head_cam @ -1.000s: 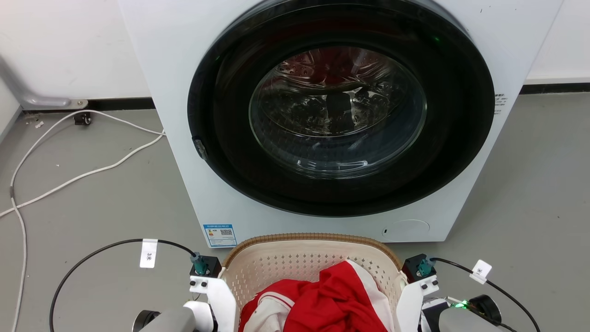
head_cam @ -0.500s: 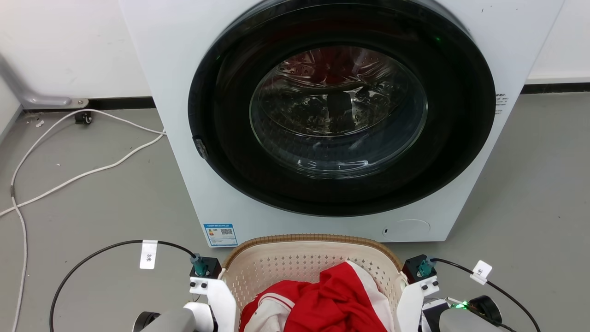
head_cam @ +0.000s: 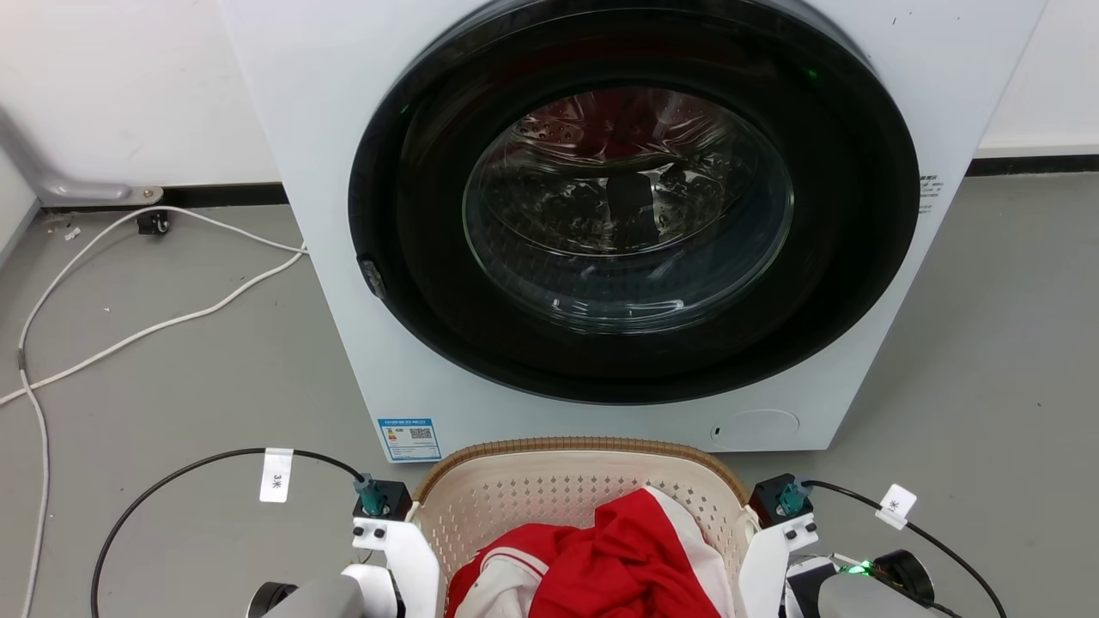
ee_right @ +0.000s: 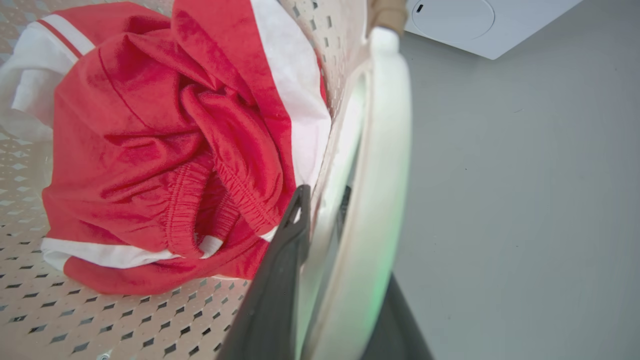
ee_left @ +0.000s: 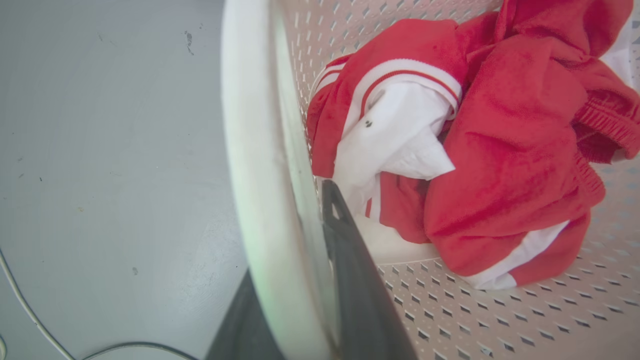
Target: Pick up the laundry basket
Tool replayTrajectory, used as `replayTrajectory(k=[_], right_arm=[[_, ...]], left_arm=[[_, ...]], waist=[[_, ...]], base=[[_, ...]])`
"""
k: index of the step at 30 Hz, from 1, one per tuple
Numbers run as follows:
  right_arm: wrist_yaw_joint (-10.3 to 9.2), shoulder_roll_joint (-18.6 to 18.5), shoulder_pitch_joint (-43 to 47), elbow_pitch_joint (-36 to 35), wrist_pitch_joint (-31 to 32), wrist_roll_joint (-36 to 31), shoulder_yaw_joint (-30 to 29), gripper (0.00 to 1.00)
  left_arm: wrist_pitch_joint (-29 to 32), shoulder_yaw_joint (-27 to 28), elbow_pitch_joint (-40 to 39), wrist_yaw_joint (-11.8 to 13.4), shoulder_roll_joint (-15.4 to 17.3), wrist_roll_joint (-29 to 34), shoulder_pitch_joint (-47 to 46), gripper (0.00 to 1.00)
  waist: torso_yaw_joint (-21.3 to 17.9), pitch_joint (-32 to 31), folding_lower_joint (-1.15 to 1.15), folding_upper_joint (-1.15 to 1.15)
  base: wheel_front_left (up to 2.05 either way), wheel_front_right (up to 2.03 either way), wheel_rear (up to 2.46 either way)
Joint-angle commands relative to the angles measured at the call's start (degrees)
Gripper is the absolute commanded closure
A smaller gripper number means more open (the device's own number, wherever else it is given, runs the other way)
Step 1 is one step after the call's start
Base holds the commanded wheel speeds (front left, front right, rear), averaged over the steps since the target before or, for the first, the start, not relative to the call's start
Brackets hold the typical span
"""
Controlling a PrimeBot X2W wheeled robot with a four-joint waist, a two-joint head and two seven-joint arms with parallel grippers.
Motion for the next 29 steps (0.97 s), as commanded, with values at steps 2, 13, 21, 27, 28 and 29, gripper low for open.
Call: replayTrajectory(k=[2, 13, 21, 27, 28, 29], right_arm=[[0.78, -0.2, 0.1, 0.0, 0.3, -0.2, 0.8, 1.0], [0.78, -0.4, 0.3, 0.0, 0.3, 0.5, 1.4, 1.0], [0.78, -0.5, 0.5, 0.0, 0.1, 0.7, 1.7, 1.0], [0.78, -0.5, 0.6, 0.0, 0.1, 1.1, 2.0, 1.0], [0.78, -0.5, 0.6, 0.0, 0.1, 1.0, 2.1, 1.0], [0.78, -0.5, 0.6, 0.0, 0.1, 1.0, 2.1, 1.0]], left_arm=[[-0.7, -0.2, -0.2, -0.3, 0.4, -0.2, -1.3, 1.0], [-0.8, -1.2, 0.0, -0.3, 0.5, -1.0, -1.3, 1.0], [-0.9, -1.7, 0.1, -0.3, 0.6, -1.5, -1.1, 1.0], [-1.0, -2.2, 0.1, -0.3, 0.6, -1.9, -1.1, 1.0], [-1.1, -2.2, 0.1, -0.3, 0.6, -2.0, -1.1, 1.0], [-1.1, -2.3, 0.1, -0.3, 0.6, -2.1, -1.1, 1.0]], waist=[[0.0, -0.1, 0.0, 0.0], [0.0, -0.2, 0.0, 0.0], [0.0, -0.4, 0.0, 0.0], [0.0, -0.4, 0.0, 0.0], [0.0, -0.4, 0.0, 0.0], [0.0, -0.4, 0.0, 0.0]], base=[[0.0, 0.0, 0.0], [0.0, 0.0, 0.0], [0.0, 0.0, 0.0], [0.0, 0.0, 0.0], [0.0, 0.0, 0.0], [0.0, 0.0, 0.0]])
